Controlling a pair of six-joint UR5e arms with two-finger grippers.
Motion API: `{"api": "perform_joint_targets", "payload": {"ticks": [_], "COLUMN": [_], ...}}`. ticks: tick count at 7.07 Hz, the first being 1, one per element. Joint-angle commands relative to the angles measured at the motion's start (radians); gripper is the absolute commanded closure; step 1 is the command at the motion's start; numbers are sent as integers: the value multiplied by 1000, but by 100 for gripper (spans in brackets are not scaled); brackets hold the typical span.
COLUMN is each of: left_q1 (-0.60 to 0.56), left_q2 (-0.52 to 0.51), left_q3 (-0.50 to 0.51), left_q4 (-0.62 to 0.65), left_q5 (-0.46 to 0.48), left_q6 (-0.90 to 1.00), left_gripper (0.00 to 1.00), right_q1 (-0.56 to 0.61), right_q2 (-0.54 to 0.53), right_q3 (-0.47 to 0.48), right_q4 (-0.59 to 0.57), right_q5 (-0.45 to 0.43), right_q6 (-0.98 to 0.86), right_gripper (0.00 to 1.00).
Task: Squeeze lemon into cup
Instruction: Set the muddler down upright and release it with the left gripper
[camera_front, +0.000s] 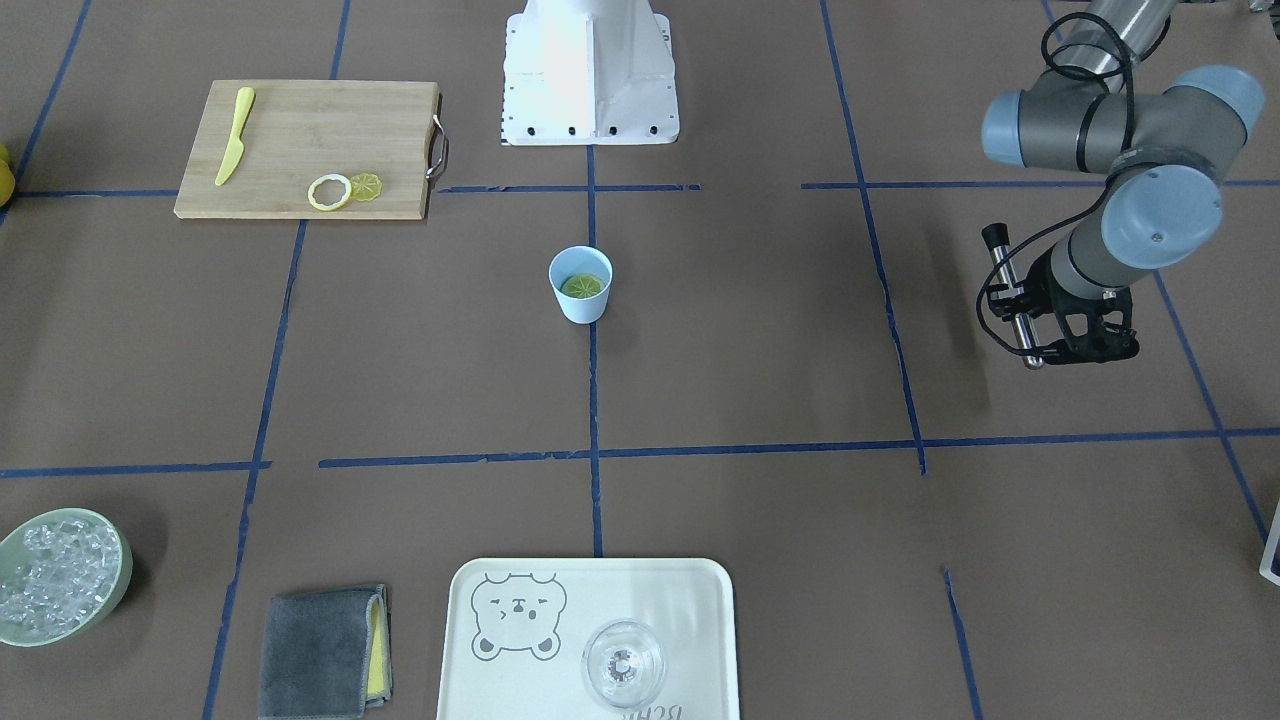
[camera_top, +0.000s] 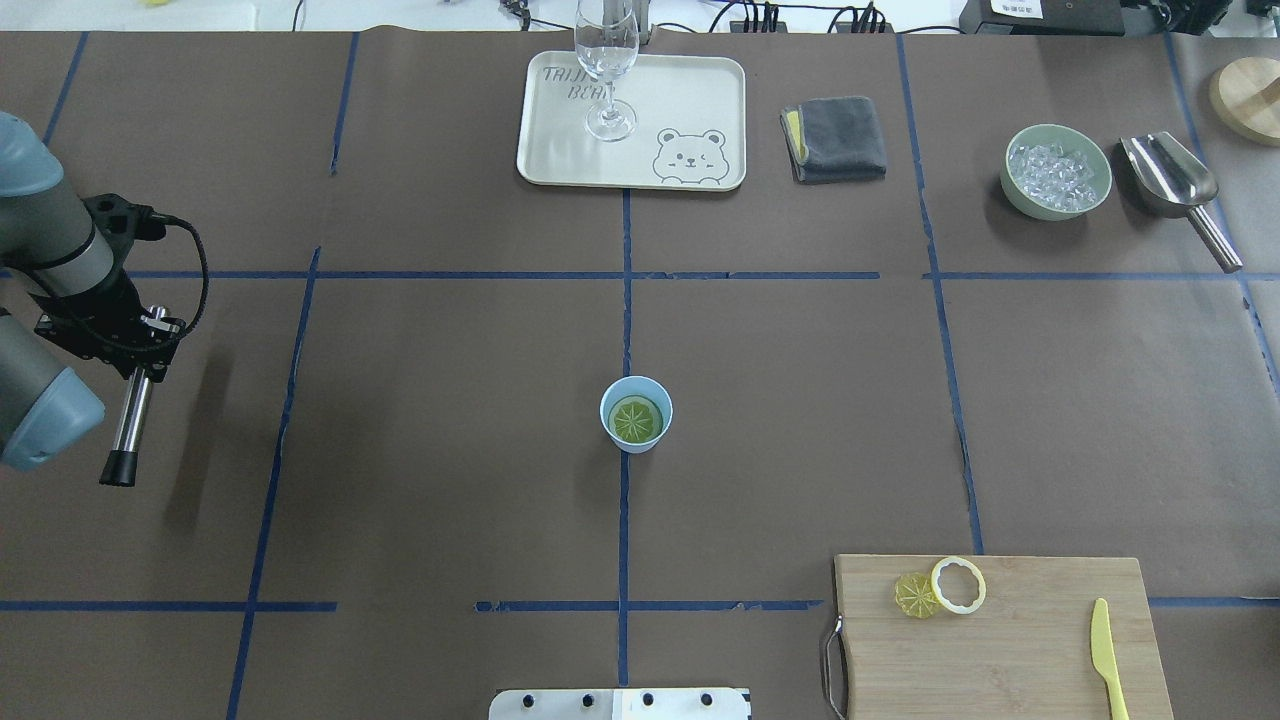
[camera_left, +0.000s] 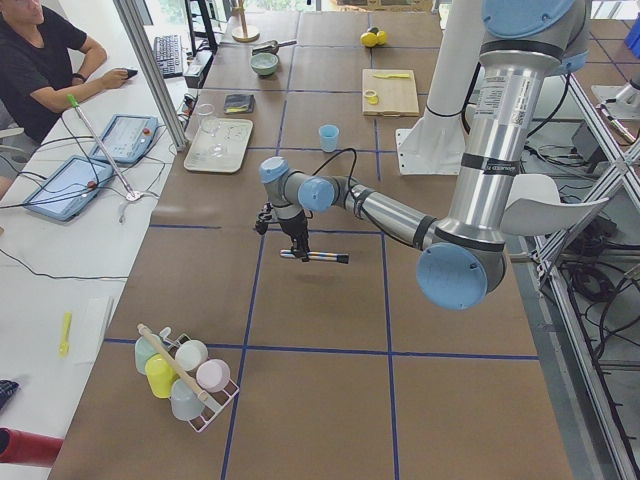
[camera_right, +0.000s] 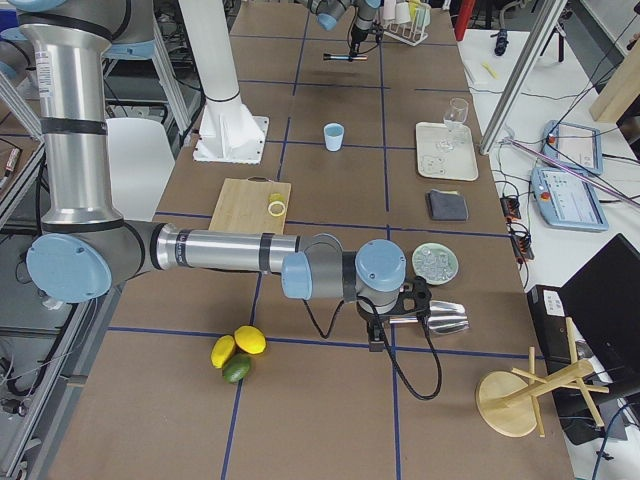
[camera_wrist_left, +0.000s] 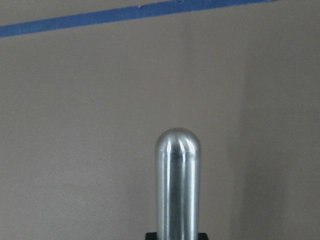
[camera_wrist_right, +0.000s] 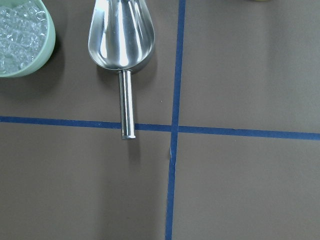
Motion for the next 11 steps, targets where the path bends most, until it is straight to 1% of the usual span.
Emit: {"api": "perform_joint_targets", "payload": {"ticks": [1, 2, 3, 6, 7, 8, 9, 10, 11], "left_q1": [5, 6, 6, -6, -65, -165, -260, -373, -461], "left_q2": [-2, -4, -4, 9, 6, 5, 5, 7, 37], "left_q3": [30, 34, 39, 7, -17, -36, -29, -21, -18], "left_q4": [-60, -61, -75, -104, -106, -115, -103, -98, -100], "left_q5": [-6, -6, -4, 2, -3, -7, -29, -70, -75], "left_q6": [-40, -38, -35, -37, -22, 88, 241, 384, 506], "left_gripper": [100, 75, 1, 0, 0, 0, 0, 0, 0], "right_q1": [1, 1, 1, 1, 1, 1, 1, 1, 1], "right_q2": [0, 0, 0, -3, -3, -3, -6, -8, -11], "right_q3": [1, 1, 1, 15, 23, 21, 9, 4, 6], "right_q4": [0, 0, 1, 0, 0, 0, -2, -2, -2], "right_q5": [0, 2, 2, 2, 0, 5, 6, 6, 6], "right_q6": [0, -1, 0, -1, -1, -3, -3, -7, -7], "right_gripper": [0, 0, 0, 0, 0, 0, 0, 0, 0]}}
